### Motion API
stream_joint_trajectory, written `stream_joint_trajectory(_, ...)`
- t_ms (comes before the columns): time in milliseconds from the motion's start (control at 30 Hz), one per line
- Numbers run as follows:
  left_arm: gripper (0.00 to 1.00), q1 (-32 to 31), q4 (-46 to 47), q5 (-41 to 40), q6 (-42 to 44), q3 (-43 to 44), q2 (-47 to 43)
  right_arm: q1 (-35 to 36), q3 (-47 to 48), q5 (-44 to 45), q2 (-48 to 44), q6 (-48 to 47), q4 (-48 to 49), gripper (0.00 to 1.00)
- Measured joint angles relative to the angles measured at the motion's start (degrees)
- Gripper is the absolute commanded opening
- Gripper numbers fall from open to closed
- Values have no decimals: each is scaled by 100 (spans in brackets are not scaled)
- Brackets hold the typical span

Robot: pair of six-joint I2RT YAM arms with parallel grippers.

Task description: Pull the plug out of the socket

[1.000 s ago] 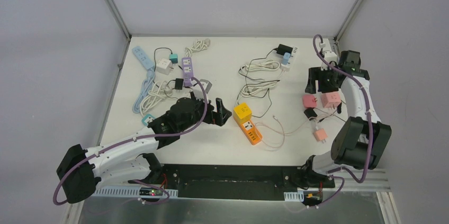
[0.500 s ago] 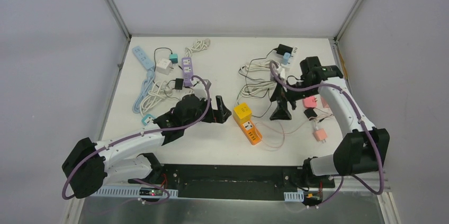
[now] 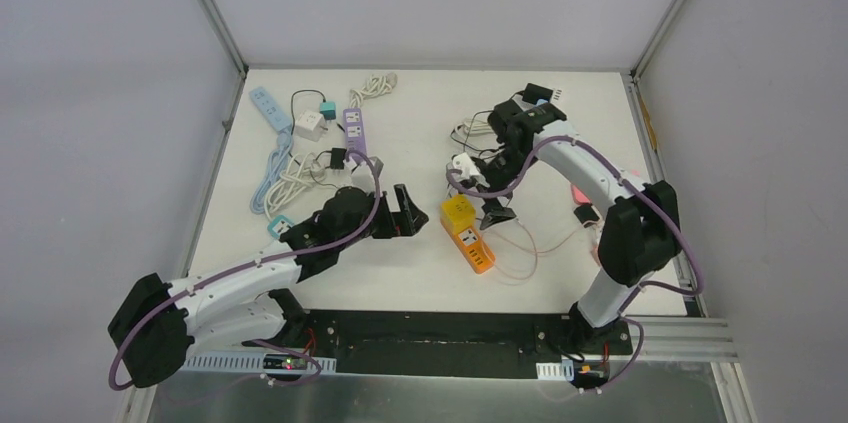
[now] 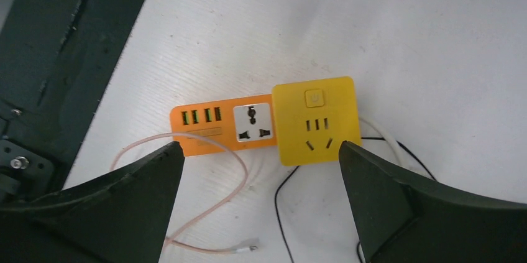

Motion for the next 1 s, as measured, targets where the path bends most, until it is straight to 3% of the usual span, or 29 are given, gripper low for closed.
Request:
stream_joint_trajectory(500,97,57,-348,-402,-476,-492,-905,876,262,1445,643,560,1082,99)
stream_joint_trajectory(700,97,114,-385,-407,-501,-494,-903,1016,177,1792,817,682,1276,91)
stream_joint_trajectory(867,97,114,-376,-407,-553,-520,-905,1145,26,1965,885,767,1401,72)
stream_joint_trajectory(1000,97,114,-332,-404,-662,-684,-907,1178,-52,2050,885,918,1499,39)
